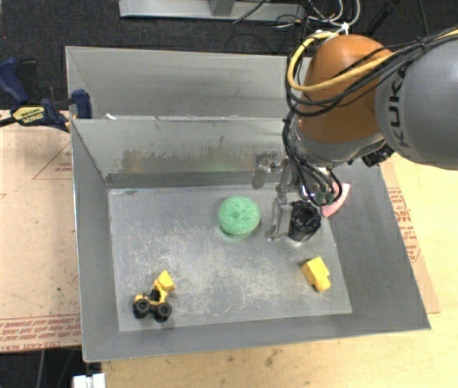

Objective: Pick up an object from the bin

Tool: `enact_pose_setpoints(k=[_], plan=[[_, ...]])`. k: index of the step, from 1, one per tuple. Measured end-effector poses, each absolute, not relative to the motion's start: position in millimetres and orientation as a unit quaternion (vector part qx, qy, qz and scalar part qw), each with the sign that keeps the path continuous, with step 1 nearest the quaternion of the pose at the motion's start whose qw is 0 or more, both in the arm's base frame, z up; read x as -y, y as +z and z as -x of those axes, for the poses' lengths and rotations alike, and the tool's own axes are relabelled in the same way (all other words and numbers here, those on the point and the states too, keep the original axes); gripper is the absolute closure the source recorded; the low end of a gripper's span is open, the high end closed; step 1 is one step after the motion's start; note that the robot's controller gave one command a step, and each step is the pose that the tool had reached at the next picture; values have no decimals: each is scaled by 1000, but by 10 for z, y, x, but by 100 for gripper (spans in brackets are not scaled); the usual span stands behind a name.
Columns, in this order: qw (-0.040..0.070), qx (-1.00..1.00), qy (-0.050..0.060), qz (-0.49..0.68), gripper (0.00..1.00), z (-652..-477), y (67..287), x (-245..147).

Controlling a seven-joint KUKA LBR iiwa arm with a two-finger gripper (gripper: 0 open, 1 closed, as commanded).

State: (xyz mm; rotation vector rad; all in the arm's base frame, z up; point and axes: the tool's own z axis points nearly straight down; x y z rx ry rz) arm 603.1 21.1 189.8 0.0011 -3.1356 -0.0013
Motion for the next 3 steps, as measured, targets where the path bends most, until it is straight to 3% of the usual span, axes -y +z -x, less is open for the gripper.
enact_pose_setpoints(k=[1, 2, 3], plan=[[-1, 1000, -1, 0, 0, -6046, 1946, -211], [-5, 1000, -1, 11, 0, -6231, 1430, -307], [2, 997, -1, 71, 0, -6202, 1083, -229]])
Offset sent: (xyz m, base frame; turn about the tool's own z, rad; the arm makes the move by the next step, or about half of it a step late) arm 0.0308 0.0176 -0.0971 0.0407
